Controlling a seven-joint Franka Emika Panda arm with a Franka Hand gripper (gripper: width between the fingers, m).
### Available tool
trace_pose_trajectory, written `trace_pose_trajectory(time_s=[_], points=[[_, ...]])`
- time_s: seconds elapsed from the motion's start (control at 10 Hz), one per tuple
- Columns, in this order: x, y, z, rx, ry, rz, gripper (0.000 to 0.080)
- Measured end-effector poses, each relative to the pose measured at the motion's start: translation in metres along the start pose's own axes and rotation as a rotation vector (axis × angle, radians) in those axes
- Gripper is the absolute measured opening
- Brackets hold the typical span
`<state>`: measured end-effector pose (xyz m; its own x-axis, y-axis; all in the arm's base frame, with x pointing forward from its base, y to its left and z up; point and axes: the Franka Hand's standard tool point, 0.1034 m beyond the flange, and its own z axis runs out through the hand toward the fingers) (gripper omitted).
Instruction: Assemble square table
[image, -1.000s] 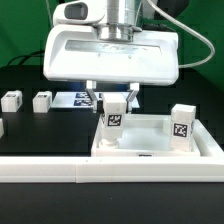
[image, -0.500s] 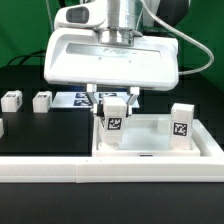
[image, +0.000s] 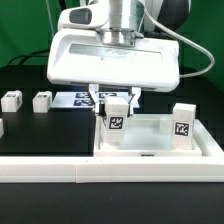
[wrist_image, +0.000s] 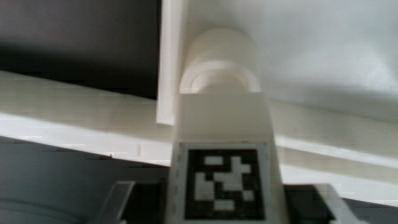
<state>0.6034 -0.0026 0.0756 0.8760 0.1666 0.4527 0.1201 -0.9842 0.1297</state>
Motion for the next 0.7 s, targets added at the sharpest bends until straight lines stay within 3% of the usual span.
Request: trace_pose_trajectory(time_s=[0.1,0.2,0.3,0.4,0.7], points=[[0.0000,0.0001,0.0000,0.000,0.000,0.000,0.0376],[0.0000,0.0000,0.0000,0.000,0.000,0.000,0.0376],[0.0000,0.0000,0.0000,0.000,0.000,0.000,0.0558],[0.0000,0.0000,0.0000,0.000,0.000,0.000,0.0621],[0.0000,0.0000,0.0000,0.000,0.000,0.000,0.0648]])
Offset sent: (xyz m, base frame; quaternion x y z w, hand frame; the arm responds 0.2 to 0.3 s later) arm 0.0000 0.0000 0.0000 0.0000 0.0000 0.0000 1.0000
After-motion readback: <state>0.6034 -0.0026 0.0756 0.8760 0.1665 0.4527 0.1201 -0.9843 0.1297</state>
